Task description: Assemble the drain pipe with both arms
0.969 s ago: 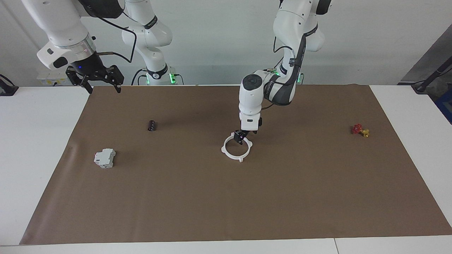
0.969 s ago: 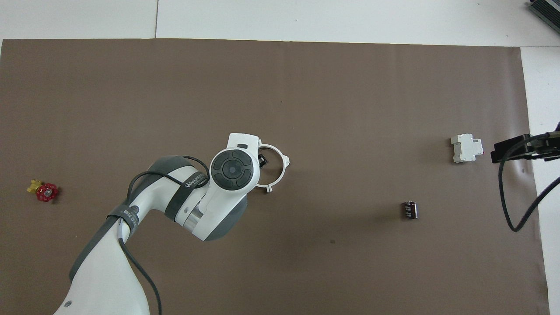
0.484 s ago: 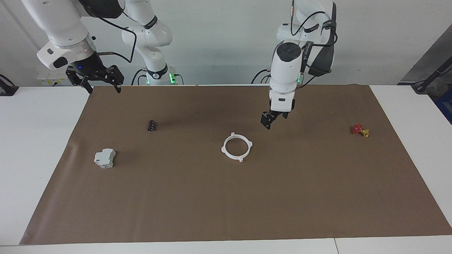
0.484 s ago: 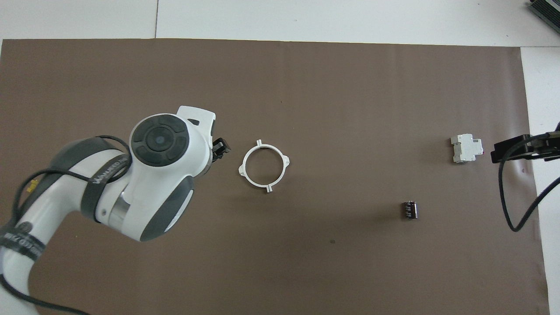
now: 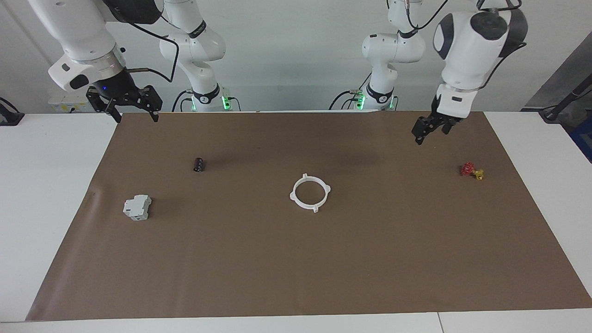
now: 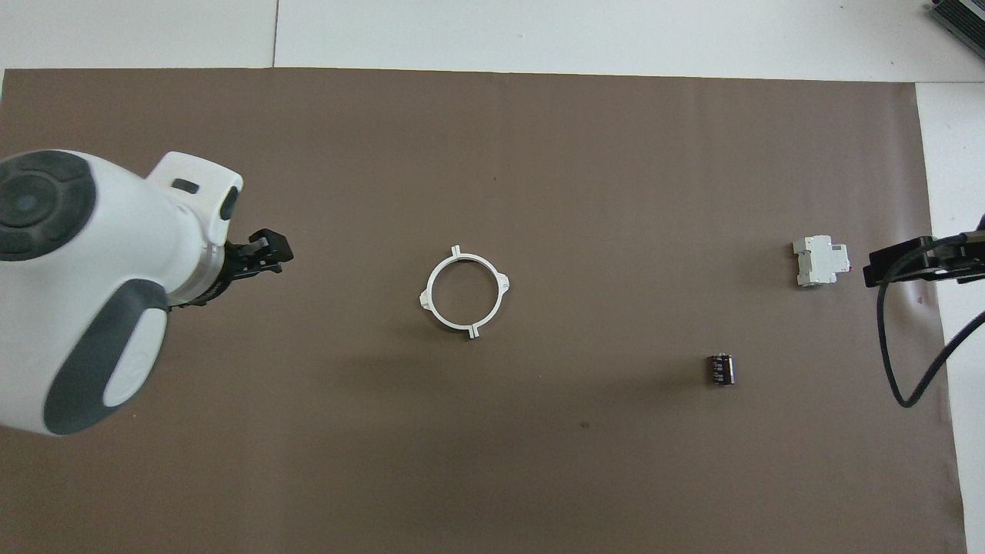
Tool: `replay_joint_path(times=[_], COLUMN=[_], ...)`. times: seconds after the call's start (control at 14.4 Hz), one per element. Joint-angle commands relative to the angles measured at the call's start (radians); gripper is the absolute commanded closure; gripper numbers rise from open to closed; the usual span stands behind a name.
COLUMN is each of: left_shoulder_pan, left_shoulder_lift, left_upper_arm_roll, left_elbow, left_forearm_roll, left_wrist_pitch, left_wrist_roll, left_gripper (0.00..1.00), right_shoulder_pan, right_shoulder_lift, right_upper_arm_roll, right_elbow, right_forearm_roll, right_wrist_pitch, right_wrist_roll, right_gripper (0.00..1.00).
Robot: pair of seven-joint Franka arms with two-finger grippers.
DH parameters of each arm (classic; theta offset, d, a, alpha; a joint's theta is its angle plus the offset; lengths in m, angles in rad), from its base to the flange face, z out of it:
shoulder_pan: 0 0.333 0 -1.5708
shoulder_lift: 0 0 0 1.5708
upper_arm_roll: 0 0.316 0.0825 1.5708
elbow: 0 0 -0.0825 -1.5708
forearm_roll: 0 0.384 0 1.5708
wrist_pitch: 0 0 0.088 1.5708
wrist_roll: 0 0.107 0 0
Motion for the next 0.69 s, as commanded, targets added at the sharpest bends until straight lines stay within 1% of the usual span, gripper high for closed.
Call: replay_joint_path(times=[0.0,0.07,0.21,0.62], left_shoulder_pan=[0.116,0.135,0.139,0.150], left_shoulder_lift=[-0.026,-0.028,-0.030,-0.034], left_upper_arm_roll=[-0.016,-0.010,0.007,0.012], left_elbow=[0.002,0.001,0.002,-0.012], left_forearm_roll=[-0.020,-0.019,-0.019,-0.019], left_wrist_pitch=[-0.042,-0.044,-0.047,0.005], left_wrist_roll=[0.208,0.269,0.352,0.362], left_gripper=[0.00,0.00,0.00,0.00], right_shoulder_pan=[-0.009,-0.009,-0.009,-0.009], right_shoulder_lift=[0.006,0.007,0.007,0.007], right_upper_arm_roll=[0.005,0.005,0.005,0.005], right_elbow=[0.009,0.009,0.009,0.009], right_forearm_roll=[0.005,0.005,0.006,0.005], right_wrist_pitch=[0.011,0.011,0.009,0.011], right_wrist_roll=[-0.022,-0.022,-0.022,-0.022], right_gripper=[0.00,0.00,0.00,0.00])
